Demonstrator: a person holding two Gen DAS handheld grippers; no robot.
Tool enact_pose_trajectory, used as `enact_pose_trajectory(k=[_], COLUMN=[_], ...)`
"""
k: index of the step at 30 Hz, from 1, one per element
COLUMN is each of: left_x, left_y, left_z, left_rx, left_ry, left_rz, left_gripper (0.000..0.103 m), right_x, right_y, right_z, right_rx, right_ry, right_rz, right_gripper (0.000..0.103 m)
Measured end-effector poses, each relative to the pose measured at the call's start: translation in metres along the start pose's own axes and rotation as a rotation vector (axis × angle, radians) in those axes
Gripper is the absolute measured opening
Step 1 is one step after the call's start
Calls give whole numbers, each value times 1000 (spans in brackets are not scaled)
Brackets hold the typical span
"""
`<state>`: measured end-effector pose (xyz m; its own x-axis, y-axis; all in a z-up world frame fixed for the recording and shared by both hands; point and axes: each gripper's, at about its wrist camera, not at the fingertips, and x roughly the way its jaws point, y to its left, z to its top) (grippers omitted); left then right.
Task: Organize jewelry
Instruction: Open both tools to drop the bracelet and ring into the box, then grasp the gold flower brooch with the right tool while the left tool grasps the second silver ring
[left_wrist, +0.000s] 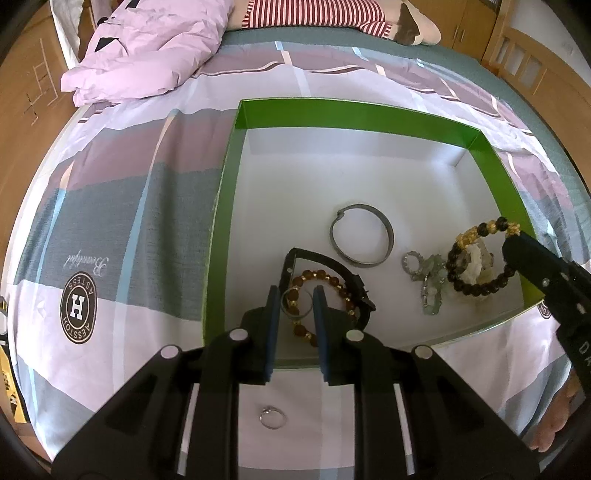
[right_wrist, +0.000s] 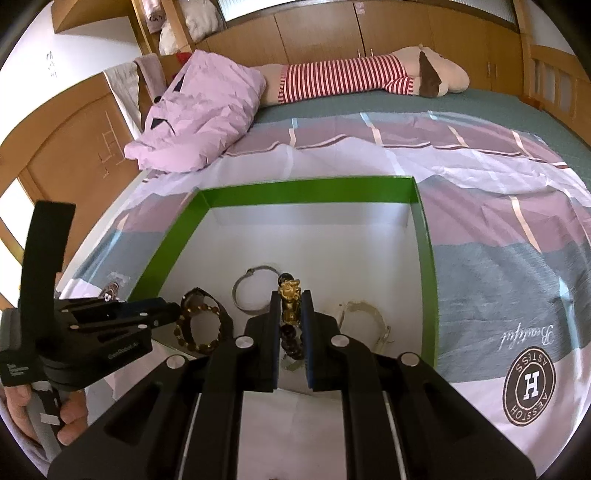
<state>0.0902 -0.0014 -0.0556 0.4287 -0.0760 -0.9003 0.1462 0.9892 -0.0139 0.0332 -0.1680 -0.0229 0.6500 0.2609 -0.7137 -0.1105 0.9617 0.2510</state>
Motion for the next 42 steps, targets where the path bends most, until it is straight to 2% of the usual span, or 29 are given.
enact_pose_trajectory(k=[16, 20, 21, 22, 23, 24, 25, 28, 30, 36, 39, 40, 41, 42], left_x=[3, 3, 3, 3, 3, 2, 1, -1, -2, -6, -6, -6, -7, -7], left_y=[1, 0, 0, 0, 1, 1, 0, -4, -6, -6, -6, -6, -6, -6], left_z=[0, -1, -1, -1, -1, -1, -1, -1, -2, -1, -1, -1, -1, -1], left_rx=[-2, -1, -2, -4, -5, -5, -2, 13, 20, 28, 25, 24, 24, 25], left_ry=[10, 11, 11, 12, 11, 7, 4, 2, 1, -10, -11, -13, -13, -12], left_rz=[-4, 2, 4, 7, 9, 9, 10, 8, 7, 11, 8, 6, 2, -1], left_gripper=[18, 19, 22, 26, 38, 43, 43, 44, 53, 59, 68, 69, 73, 79], right_x=[20, 20, 20, 18, 16, 15, 13, 10, 10, 9, 8, 7, 6, 5], right_y=[1, -2, -2, -2, -2, -2, -2, -3, -3, -3, -3, -3, -3, -3], right_z=[-10, -9, -9, -8, -8, -7, -7, -5, -5, -6, -6, -6, -6, -6], right_rx=[-13, 5, 7, 7, 9, 12, 19, 24, 27, 26, 26, 26, 26, 26], right_ry=[61, 63, 60, 59, 53, 46, 35, 32, 32, 37, 32, 22, 14, 5], right_rz=[-11, -8, -7, -8, -8, -9, -10, -5, -5, -5, -9, -14, -16, -16], right_gripper=[11, 18, 19, 27, 37, 42, 46, 47, 47, 51, 63, 70, 79, 82])
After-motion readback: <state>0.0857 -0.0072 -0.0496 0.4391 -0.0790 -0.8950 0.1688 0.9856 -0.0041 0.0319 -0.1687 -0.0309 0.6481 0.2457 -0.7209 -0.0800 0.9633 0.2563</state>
